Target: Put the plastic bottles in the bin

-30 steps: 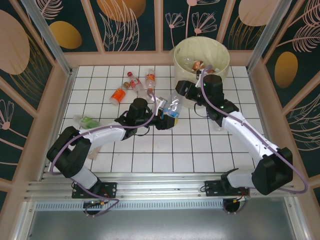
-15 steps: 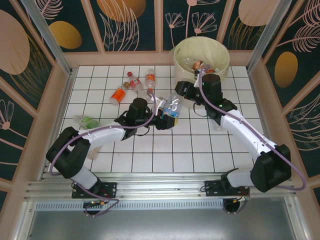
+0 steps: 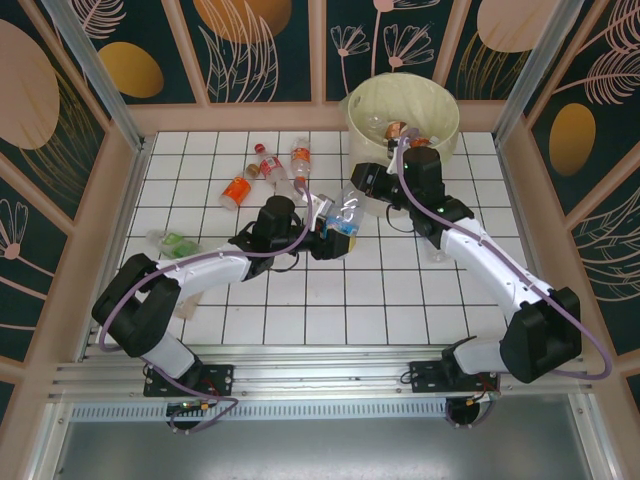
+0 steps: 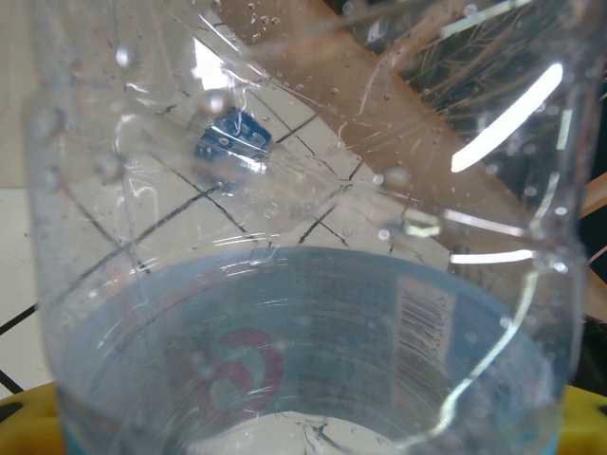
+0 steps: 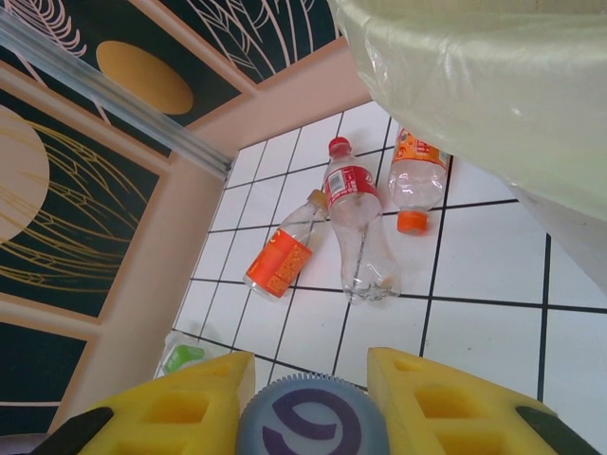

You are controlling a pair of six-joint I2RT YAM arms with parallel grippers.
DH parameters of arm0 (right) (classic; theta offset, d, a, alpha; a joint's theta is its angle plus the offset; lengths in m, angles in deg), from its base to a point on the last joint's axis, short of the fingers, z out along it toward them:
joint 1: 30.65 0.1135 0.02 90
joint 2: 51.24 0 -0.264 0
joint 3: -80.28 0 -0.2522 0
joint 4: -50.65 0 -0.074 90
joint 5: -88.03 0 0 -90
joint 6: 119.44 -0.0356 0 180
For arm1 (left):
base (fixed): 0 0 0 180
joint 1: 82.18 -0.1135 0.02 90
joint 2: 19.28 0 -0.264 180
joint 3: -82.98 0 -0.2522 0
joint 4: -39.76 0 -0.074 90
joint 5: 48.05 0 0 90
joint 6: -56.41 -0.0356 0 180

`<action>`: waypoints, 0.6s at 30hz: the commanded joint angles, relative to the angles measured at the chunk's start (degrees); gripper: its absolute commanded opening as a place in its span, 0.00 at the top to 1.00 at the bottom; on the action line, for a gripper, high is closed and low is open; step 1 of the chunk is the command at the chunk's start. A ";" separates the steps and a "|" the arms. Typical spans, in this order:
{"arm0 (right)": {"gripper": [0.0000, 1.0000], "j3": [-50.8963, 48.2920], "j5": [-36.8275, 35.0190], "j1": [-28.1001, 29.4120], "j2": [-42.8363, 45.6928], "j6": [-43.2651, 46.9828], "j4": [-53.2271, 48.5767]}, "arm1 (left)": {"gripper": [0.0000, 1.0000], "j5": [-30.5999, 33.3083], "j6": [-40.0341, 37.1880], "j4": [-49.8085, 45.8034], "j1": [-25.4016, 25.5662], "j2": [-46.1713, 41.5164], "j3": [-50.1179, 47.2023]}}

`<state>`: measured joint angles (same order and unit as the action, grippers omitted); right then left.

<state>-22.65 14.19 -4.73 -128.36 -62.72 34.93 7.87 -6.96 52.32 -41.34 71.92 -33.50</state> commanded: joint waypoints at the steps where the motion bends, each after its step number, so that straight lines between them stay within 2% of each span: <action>1: 0.73 2.17 0.54 -0.24 -0.57 1.02 0.01 | 0.37 -1.24 -0.64 -0.53 0.25 -0.69 0.99; 5: 0.73 2.48 0.37 -0.20 -0.57 1.32 -0.36 | 0.30 -1.31 -0.81 -0.99 0.29 -0.76 1.52; 8: 0.73 2.98 -0.15 -0.37 -0.48 1.78 -0.96 | 0.14 -1.05 -1.09 -1.15 0.29 -1.26 1.70; 9: 0.73 3.28 -0.34 -0.47 -0.39 2.02 -1.18 | 0.04 -0.92 -1.20 -1.26 0.29 -1.52 1.85; 10: 0.73 3.84 -0.58 -0.59 -0.30 2.39 -1.67 | 0.01 -0.85 -1.28 -1.33 0.29 -1.78 1.89; 18: 0.73 11.90 -4.87 -1.97 1.76 8.08 -8.23 | 0.01 1.50 -4.43 -5.72 0.29 -7.53 1.93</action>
<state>-14.82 12.20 -5.96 -128.54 -58.48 29.27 8.37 -8.62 48.54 -41.34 68.20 -33.00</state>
